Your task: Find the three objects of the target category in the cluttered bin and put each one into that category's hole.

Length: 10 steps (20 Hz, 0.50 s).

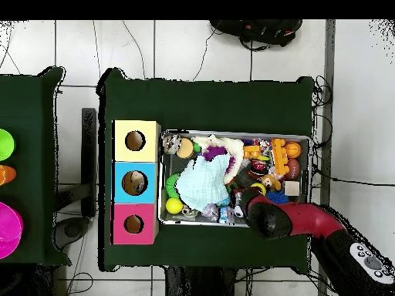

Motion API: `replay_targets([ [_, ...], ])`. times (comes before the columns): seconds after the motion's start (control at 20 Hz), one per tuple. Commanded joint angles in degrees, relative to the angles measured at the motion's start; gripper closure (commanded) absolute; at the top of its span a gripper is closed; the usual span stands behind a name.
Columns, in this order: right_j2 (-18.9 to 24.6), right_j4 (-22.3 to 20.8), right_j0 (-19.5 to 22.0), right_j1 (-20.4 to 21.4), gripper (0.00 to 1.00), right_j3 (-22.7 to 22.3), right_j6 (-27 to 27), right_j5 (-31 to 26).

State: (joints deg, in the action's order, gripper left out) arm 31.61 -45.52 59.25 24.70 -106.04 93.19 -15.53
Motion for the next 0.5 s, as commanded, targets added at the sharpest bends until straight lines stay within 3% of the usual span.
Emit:
replay_targets([
  [0.05,0.6,7.9,-1.9,10.1,1.0,-3.3,-2.7,-17.6],
  [0.25,1.2,11.3,-2.7,12.9,1.0,-4.0,-2.5,-22.1],
  [0.5,1.3,13.2,-2.9,15.4,1.0,-5.7,-1.5,-23.8],
])
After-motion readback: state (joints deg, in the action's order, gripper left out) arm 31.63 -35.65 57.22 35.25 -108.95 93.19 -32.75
